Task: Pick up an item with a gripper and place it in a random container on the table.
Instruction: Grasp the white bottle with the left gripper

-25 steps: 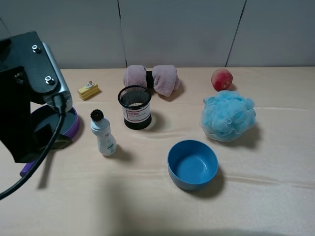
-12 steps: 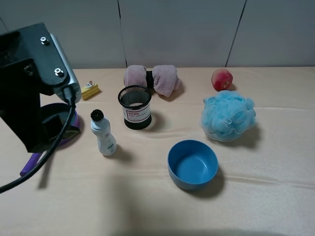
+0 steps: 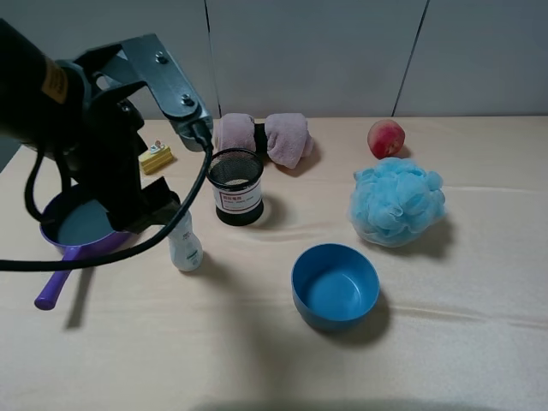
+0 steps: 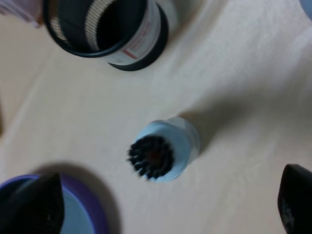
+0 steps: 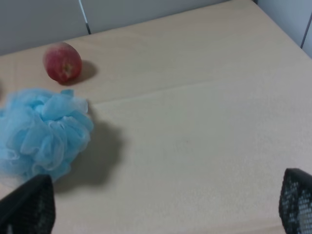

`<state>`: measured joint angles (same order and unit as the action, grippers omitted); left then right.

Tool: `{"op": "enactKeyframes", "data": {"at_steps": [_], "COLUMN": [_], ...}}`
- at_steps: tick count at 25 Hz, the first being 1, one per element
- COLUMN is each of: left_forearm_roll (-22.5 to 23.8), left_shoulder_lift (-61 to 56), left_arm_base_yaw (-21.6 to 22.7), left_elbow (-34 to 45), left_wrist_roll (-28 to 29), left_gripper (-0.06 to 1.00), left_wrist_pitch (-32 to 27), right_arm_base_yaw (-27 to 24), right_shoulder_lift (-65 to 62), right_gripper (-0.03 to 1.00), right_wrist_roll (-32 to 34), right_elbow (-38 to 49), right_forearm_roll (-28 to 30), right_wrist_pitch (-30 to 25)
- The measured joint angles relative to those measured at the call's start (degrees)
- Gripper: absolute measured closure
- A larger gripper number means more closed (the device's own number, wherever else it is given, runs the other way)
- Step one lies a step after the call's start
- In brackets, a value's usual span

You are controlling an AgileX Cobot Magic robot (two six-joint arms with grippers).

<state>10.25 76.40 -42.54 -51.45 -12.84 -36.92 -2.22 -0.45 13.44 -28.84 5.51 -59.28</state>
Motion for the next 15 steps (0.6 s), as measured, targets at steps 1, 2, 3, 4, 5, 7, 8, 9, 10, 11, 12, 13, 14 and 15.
{"op": "enactKeyframes", "data": {"at_steps": [1,2,3,4,5,7,8,9,10,11,12,13,14,15], "left_forearm_roll": [-0.1,-0.1,-0.2,-0.3,-0.3,-0.3,-0.3,-0.5,-0.6,-0.6,-0.7,-0.7,-0.8,-0.8], "left_shoulder_lift": [1.0,1.8,2.8,3.6,4.4,5.8,6.6,7.3,8.0,8.8,9.6,10.1,10.8,11.5], "left_arm_base_yaw": [0.0,0.0,0.0,0.0,0.0,0.2,0.3,0.5,0.6,0.8,1.1,1.3,1.4,1.5], "left_elbow": [-0.1,-0.1,-0.1,-0.1,-0.1,-0.2,-0.3,-0.6,-0.9,-1.2,-1.4,-1.6,-1.7,-1.7], "left_wrist_roll": [0.3,0.7,1.1,1.4,1.7,1.8,1.8,1.9,1.9,2.0,2.0,2.0,2.0,2.0], "left_gripper": [0.06,0.06,0.06,0.06,0.06,0.06,0.06,0.06,0.06,0.06,0.06,0.06,0.06,0.06], "left_wrist_pitch": [0.0,0.0,0.0,0.0,0.1,0.5,0.5,0.5,0.6,0.6,0.6,0.6,0.7,0.8], "right_arm_base_yaw": [0.0,0.0,0.0,0.0,0.0,0.0,0.0,0.0,0.0,0.0,0.0,0.0,0.0,0.0], "right_shoulder_lift": [0.0,0.0,0.0,0.0,0.0,0.0,0.0,0.0,0.0,0.0,0.0,0.0,0.0,0.0], "right_gripper": [0.27,0.27,0.27,0.27,0.27,0.27,0.27,0.27,0.27,0.27,0.27,0.27,0.27,0.27], "right_wrist_roll": [0.0,0.0,0.0,0.0,0.0,0.0,0.0,0.0,0.0,0.0,0.0,0.0,0.0,0.0], "right_elbow": [0.0,0.0,0.0,0.0,0.0,0.0,0.0,0.0,0.0,0.0,0.0,0.0,0.0,0.0], "right_forearm_roll": [0.0,0.0,0.0,0.0,0.0,0.0,0.0,0.0,0.0,0.0,0.0,0.0,0.0,0.0], "right_wrist_pitch": [0.0,0.0,0.0,0.0,0.0,0.0,0.0,0.0,0.0,0.0,0.0,0.0,0.0,0.0]}}
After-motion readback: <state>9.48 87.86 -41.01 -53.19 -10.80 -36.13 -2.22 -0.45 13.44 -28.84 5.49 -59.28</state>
